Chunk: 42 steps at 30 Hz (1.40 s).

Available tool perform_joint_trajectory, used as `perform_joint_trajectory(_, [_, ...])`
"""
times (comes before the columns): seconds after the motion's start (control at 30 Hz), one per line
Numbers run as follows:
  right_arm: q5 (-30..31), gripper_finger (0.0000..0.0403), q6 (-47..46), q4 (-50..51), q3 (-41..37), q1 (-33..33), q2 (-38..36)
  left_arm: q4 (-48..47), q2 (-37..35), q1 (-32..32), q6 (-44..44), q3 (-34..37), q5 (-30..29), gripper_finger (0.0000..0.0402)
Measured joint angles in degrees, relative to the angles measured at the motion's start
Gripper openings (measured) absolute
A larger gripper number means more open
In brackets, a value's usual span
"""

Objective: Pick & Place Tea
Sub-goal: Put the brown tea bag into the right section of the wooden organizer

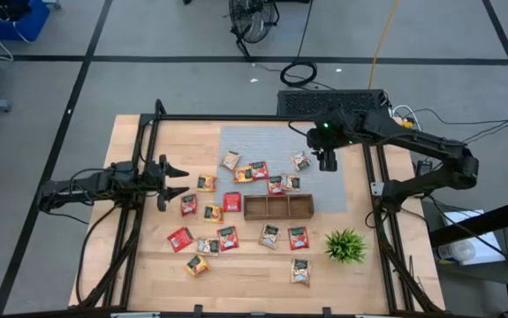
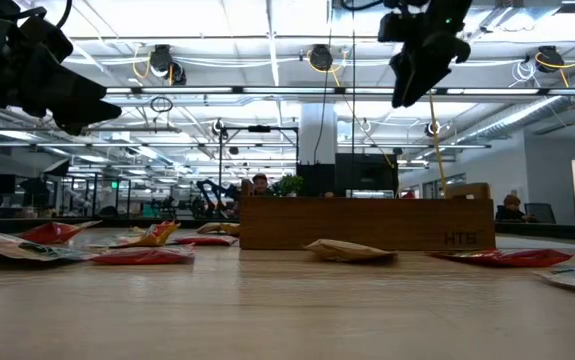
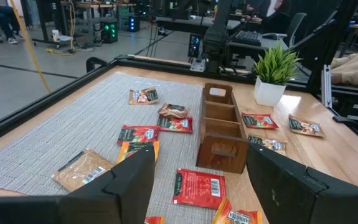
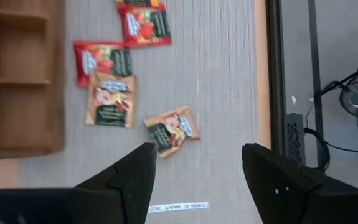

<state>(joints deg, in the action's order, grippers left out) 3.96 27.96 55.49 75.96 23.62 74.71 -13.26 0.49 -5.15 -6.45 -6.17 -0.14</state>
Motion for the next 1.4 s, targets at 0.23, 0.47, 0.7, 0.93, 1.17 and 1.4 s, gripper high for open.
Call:
perform_joint_trajectory(0.23, [-2.7, 0.0222, 5.8, 1.7, 3.7, 4.0, 4.1, 0.0, 0.0, 0.0, 0.0, 0.0, 0.0, 0.0253])
perform_joint_trajectory(0.47, [-2.8, 0.0222, 9.0, 4.3, 7.7, 7.8, 8.3, 0.0, 0.0, 0.0, 0.0, 0.0, 0.0, 0.0253])
perform_joint_trajectory(0.7, [-7.1, 0.0222, 10.2, 5.3, 8.4, 9.4, 9.9, 0.0, 0.0, 0.0, 0.0, 0.0, 0.0, 0.0253])
perform_joint_trajectory(0.93, [-7.2, 0.0222, 12.2, 5.2, 8.1, 7.7, 12.4, 0.0, 0.0, 0.0, 0.0, 0.0, 0.0, 0.0253])
perform_joint_trajectory(1.17, [-7.1, 0.0222, 13.4, 1.1, 0.1, 4.5, 12.5, 0.0, 0.0, 0.0, 0.0, 0.0, 0.0, 0.0253])
perform_joint_trajectory(1.4, [-7.1, 0.0222, 12.0, -4.7, -7.6, 2.6, 12.4, 0.0, 0.0, 0.0, 0.0, 0.0, 0.0, 0.0253])
